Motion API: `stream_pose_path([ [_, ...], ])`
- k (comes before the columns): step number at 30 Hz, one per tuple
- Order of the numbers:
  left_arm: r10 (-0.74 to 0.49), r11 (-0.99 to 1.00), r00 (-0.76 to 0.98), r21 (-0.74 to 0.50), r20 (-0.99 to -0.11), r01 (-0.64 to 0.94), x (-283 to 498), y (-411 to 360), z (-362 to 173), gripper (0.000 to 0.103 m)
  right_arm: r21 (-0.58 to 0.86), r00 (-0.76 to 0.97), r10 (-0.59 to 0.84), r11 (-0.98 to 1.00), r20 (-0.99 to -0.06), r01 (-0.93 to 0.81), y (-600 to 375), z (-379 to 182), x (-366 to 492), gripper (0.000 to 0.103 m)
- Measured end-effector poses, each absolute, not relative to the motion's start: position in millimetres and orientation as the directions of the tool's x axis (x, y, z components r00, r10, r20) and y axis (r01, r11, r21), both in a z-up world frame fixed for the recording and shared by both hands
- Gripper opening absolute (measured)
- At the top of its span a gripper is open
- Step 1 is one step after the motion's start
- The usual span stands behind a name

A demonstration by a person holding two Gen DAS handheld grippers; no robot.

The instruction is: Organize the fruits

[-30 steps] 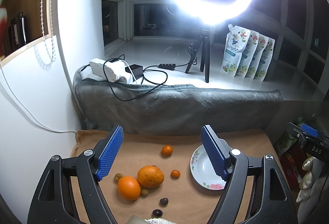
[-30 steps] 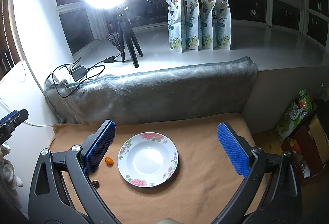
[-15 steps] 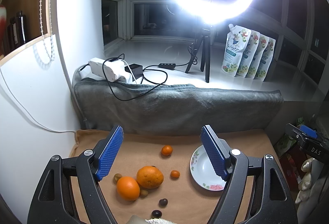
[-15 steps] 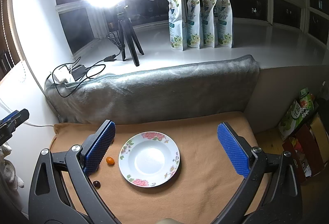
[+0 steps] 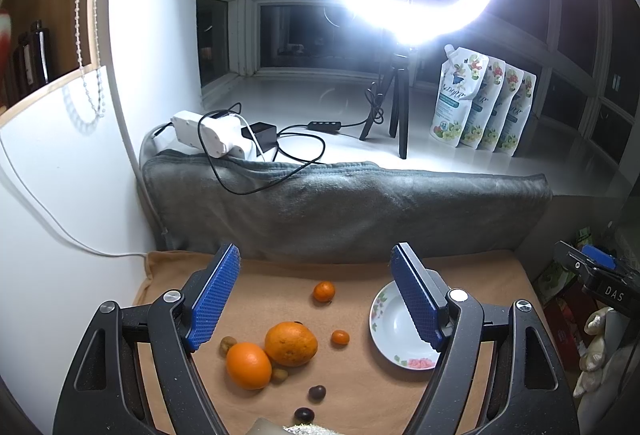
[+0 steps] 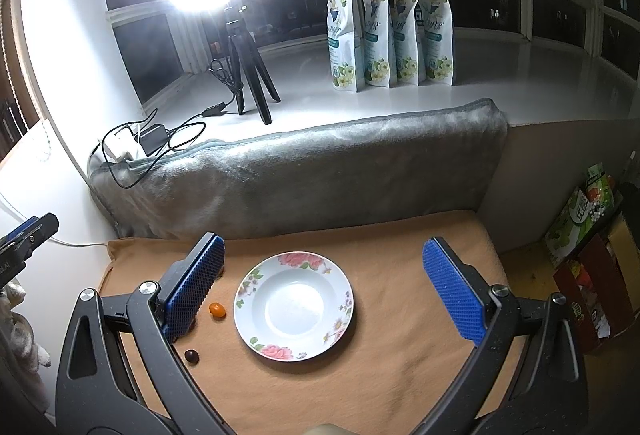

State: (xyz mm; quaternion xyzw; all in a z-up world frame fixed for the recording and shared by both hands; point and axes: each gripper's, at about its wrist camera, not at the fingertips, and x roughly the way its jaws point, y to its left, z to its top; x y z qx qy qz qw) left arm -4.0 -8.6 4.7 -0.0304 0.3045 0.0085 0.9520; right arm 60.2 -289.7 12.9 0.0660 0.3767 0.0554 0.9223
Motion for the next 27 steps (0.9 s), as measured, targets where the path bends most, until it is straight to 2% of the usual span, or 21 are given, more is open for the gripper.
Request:
stream_pose_path([
  [15,-0.007,0.998,0.806,-0.055,-0.591,-0.032,-2.6,-12.6,-5.1,0.078,0.178,0.695,0.164,0.983,-0.7,-0.052,-287.0,8.8,62.9,0.102],
  [27,-0.026,0.996,0.767,-0.085,-0.641,-0.038,3.6,0.5,-18.0,0.078,0.209,0.648,0.209,0.975,-0.732,-0.078,-279.1,-3.2,69.1,0.102],
])
